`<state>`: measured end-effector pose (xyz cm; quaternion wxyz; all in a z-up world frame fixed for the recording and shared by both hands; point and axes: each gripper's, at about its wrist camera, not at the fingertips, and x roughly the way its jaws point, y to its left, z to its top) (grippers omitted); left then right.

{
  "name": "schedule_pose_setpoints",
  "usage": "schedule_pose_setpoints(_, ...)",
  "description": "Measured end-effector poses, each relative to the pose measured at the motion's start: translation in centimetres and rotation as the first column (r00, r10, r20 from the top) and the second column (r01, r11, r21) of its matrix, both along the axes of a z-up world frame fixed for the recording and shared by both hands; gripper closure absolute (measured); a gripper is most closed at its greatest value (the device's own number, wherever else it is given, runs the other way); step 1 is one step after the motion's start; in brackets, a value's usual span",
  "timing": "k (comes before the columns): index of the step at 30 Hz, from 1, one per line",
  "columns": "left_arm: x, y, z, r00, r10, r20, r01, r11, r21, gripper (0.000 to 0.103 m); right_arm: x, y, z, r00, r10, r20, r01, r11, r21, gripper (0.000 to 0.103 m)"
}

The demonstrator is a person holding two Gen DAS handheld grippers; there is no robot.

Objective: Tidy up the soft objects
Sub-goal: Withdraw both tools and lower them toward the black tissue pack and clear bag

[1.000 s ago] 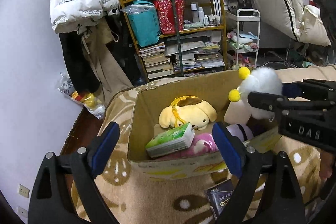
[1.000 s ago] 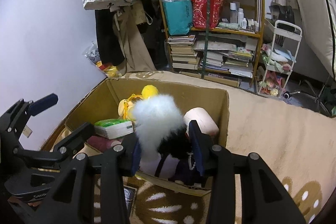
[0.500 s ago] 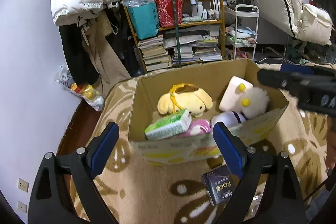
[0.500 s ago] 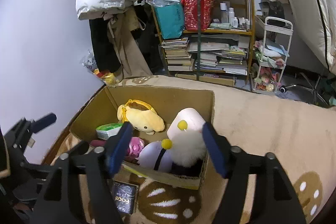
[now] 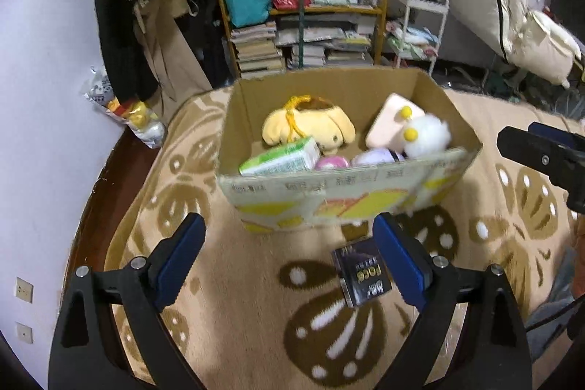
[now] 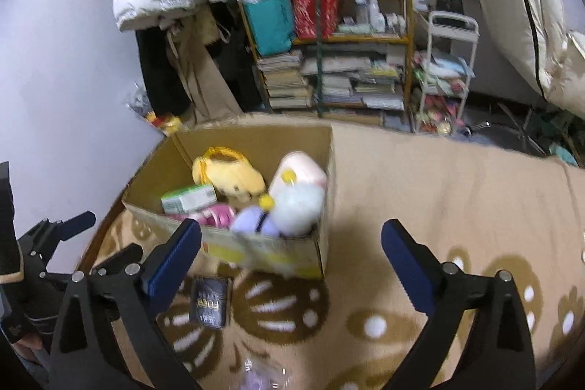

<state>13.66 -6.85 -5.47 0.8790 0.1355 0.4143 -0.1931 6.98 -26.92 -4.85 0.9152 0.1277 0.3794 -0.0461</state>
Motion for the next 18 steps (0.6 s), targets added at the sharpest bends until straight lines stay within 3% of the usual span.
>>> schedule_pose_setpoints(6, -1.2, -0.8, -1.2, 0.998, -0.042, -0.041, 0.044, 0.998, 0.054, 0.011, -1.3, 1.6, -1.1, 0.997, 0.033, -0.063, -0.036, 0.998, -0.043, 0.000)
schedule_pose_setpoints(18, -1.1, -1.6, -3.6, 0.992, -0.056, -0.116, 0.063, 0.996, 0.059, 0.011, -2.6, 4.1, -4.9, 0.972, 0.079, -0.221, -0.089, 0.995, -0.035, 0.000)
